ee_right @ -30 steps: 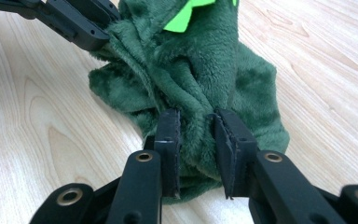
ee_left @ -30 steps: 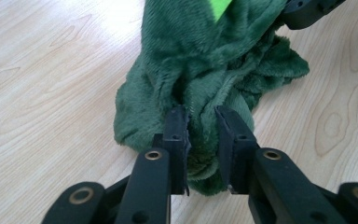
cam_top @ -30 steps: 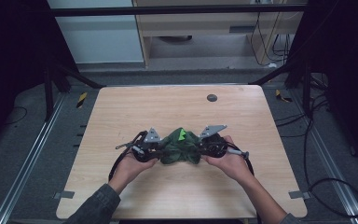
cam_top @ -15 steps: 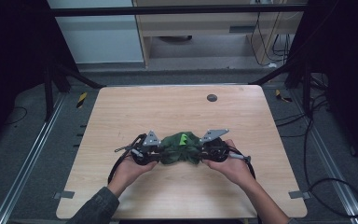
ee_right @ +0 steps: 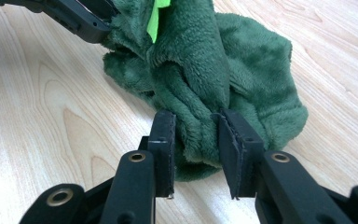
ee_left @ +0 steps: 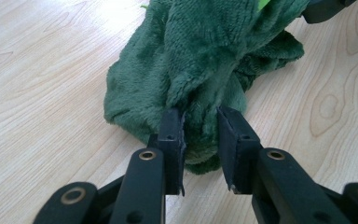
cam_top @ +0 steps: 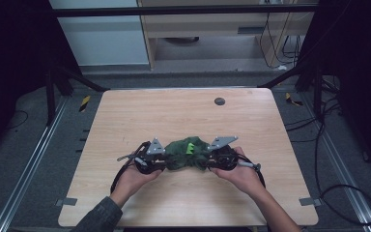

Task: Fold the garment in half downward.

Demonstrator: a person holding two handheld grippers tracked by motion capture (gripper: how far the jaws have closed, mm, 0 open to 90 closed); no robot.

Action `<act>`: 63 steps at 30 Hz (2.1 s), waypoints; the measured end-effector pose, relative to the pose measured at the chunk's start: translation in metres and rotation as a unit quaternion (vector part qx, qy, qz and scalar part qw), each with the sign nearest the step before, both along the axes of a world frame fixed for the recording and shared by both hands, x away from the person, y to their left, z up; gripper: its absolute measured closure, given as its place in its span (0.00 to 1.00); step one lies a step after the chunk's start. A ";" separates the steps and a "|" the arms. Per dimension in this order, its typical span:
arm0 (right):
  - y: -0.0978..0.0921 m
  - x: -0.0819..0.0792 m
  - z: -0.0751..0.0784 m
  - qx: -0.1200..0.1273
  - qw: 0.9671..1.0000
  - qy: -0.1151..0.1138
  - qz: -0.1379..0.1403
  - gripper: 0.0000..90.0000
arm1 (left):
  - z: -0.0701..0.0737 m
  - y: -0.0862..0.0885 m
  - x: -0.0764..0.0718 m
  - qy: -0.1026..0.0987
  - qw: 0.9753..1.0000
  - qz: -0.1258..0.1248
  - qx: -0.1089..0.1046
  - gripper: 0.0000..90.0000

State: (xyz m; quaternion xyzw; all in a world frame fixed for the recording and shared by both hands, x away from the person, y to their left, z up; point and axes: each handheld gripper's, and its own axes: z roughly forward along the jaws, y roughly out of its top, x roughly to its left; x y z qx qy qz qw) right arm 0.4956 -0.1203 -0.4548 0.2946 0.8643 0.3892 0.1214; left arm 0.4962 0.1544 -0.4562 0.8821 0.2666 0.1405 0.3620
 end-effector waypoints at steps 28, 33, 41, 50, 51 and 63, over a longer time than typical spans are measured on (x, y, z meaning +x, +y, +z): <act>-0.001 -0.010 -0.004 0.000 1.000 0.003 0.005 0.69 | -0.004 0.005 -0.009 0.001 1.000 -0.001 -0.003 0.78; -0.002 -0.012 -0.004 0.000 1.000 0.003 0.005 0.68 | -0.004 0.005 -0.010 0.001 1.000 -0.002 -0.003 0.78; -0.002 -0.016 -0.002 0.002 1.000 0.005 0.008 0.65 | -0.003 0.005 -0.013 0.000 1.000 -0.004 -0.003 0.77; 0.001 -0.021 0.000 0.002 1.000 0.004 0.014 0.64 | 0.000 0.005 -0.017 -0.003 1.000 -0.009 -0.003 0.76; 0.001 -0.021 0.000 0.002 1.000 0.004 0.014 0.64 | 0.000 0.004 -0.018 -0.004 1.000 -0.009 -0.003 0.76; 0.001 -0.027 0.002 0.004 1.000 0.005 0.020 0.60 | 0.003 0.003 -0.024 -0.004 1.000 -0.018 0.000 0.75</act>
